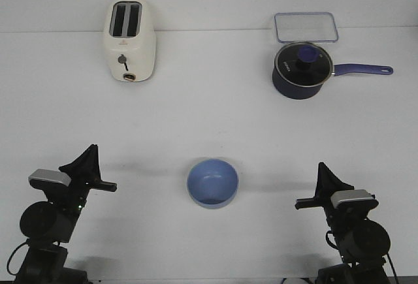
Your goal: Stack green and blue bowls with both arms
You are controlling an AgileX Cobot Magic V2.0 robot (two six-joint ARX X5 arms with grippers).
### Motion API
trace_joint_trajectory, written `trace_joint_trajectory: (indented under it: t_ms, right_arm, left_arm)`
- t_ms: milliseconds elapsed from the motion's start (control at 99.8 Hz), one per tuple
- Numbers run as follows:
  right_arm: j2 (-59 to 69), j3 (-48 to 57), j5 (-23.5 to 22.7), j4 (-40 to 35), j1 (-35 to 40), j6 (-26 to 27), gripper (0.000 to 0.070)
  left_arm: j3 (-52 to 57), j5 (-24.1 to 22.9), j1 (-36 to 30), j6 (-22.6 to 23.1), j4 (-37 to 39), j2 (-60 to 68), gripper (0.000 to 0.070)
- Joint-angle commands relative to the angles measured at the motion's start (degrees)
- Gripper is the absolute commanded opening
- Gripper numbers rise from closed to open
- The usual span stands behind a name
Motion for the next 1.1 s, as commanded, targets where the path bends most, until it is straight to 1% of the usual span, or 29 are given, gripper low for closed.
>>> trace_joint_trajectory:
  t_ms: [0, 501, 561, 641, 781, 902, 1092]
  right_arm:
    - [0.1, 0.1, 0.1, 0.6, 0.2, -0.3, 0.0]
    - [0.1, 0.1, 0.1, 0.6, 0.2, -0.3, 0.0]
    - [0.1, 0.1, 0.1, 0.6, 0.2, -0.3, 0.0]
    - [0.1, 0.1, 0.1, 0.6, 0.2, -0.3, 0.0]
    - [0.1, 0.1, 0.1, 0.6, 0.2, -0.3, 0.0]
    - [0.1, 0.1, 0.1, 0.6, 0.2, -0.3, 0.0]
    - [0.1, 0.1, 0.1, 0.6, 0.2, -0.3, 0.0]
  left_arm:
    - [0.6, 0.0, -0.1, -0.2, 0.9, 0.2, 0.0014]
    - [0.6, 0.0, -0.1, -0.2, 0.8, 0.2, 0.0015]
    - [0.6, 0.0, -0.1, 0.2, 0.1, -0.3, 0.0014]
    - [-0.5, 0.1, 0.8, 1.7, 0.0, -1.6, 0.0015]
    - [-7.2, 1.2, 4.8, 5.4, 2.4, -7.3, 0.0015]
    - [-12.5, 1.2, 7.8, 5.4, -0.1, -15.1, 0.0014]
    - [-17.4, 1.4, 10.9, 5.4, -4.9, -25.5, 0.0014]
